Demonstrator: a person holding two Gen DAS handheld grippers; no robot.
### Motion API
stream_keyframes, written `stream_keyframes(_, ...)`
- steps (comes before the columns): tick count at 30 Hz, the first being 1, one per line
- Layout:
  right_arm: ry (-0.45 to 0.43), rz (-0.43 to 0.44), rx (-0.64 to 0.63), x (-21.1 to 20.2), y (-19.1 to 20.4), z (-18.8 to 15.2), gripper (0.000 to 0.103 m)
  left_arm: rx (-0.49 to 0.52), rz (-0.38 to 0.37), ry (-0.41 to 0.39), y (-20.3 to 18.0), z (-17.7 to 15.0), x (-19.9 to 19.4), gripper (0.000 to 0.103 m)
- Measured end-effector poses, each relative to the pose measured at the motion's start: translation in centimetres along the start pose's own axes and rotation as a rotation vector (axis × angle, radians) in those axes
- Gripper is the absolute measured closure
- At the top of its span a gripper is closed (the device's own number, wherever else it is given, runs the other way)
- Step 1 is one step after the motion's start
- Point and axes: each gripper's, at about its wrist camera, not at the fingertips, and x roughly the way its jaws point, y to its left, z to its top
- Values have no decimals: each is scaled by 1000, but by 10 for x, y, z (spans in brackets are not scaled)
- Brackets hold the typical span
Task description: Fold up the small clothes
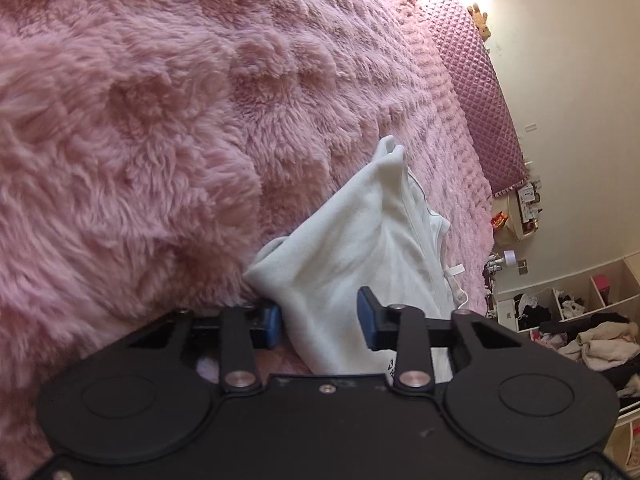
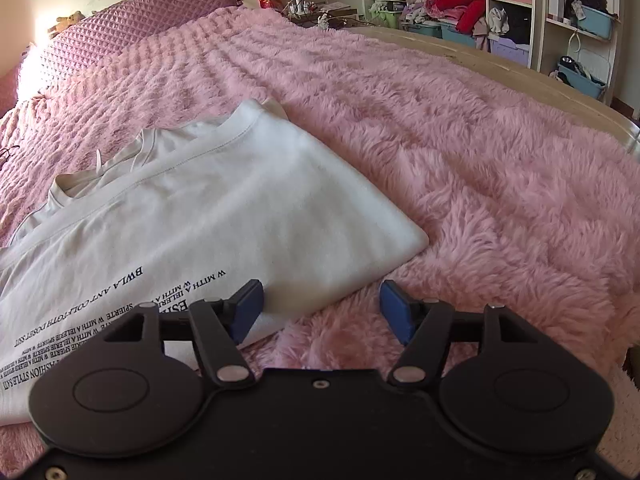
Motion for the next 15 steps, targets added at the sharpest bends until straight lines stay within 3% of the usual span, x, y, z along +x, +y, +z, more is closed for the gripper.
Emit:
stream_keyframes(2, 3, 3, 1, 0, -1, 0, 38, -30, -2, -6, 5, 0, -3, 92)
stream_keyframes(5, 6, 6, 5, 0, -2, 1, 38, -23, 13, -14, -1, 0, -8, 101)
stream_keyframes(7, 9, 7, 8, 1, -3, 1, 38, 24, 14, -13, -10, -1, -9, 101)
stream_keyframes(10, 8, 7, 6, 1, -3, 1, 37, 18, 32, 8, -15, 2, -3, 98)
stream_keyframes(13, 8, 10, 9, 1, -3, 2, 37, -13, 55, 20, -12, 4, 4, 75)
stream_keyframes(15, 10, 13, 13, 1, -4, 2, 37, -20, 54, 18, -12, 4, 10, 75)
